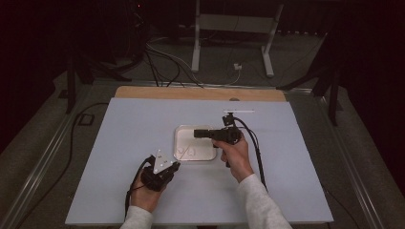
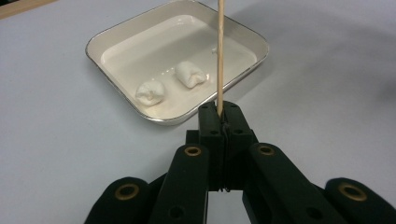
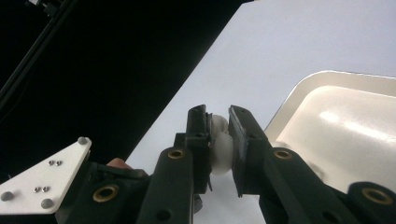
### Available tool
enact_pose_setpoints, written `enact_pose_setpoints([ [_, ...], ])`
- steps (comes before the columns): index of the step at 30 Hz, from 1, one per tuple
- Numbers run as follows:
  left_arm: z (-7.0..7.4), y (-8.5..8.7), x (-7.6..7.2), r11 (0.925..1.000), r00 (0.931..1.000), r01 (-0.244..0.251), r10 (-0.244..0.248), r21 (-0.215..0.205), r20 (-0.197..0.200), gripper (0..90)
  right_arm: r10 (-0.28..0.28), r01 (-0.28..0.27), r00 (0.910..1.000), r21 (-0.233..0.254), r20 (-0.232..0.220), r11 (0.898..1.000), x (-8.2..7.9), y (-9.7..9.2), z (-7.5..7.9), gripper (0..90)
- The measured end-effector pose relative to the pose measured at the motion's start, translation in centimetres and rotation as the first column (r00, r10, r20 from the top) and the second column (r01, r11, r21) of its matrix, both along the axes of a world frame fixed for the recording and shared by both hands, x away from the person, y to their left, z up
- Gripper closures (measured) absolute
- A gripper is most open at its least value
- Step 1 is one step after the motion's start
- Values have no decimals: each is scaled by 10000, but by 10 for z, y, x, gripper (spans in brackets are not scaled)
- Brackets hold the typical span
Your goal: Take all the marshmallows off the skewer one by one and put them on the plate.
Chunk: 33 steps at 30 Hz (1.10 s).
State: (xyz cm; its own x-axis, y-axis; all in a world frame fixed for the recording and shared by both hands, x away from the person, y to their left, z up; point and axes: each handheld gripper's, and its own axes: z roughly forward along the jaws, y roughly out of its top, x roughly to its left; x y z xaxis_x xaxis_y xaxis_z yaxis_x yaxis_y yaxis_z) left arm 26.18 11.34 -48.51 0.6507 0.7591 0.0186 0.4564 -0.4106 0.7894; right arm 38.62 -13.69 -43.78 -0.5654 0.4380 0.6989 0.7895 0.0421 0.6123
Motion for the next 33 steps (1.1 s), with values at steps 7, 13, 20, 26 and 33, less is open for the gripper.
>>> enact_pose_setpoints([
  [7, 0, 2, -1, 9999, 10000, 81, -81, 74, 35, 900, -124, 124, 9999, 92, 7, 9999, 2, -3, 1, 800],
  [13, 0, 4, -1, 9999, 9999, 105, -106, 73, 43, 900, -217, 217, 9998, 169, 4, 9996, 3, -5, 1, 806],
  [20, -1, 7, -2, 9999, 9999, 154, -154, 52, 32, 900, -385, 384, 9992, 224, 42, 9990, 5, -7, 1, 815],
  [26, -2, 9, -3, 9996, 9999, 170, -170, 233, -16, 900, -582, 580, 9983, 217, 87, 9981, 6, -10, 2, 819],
  [33, -2, 17, -2, 9999, 9999, -85, 86, 87, -88, 900, -1327, 1324, 9906, 131, 325, 9911, 11, -33, 9, 815],
])
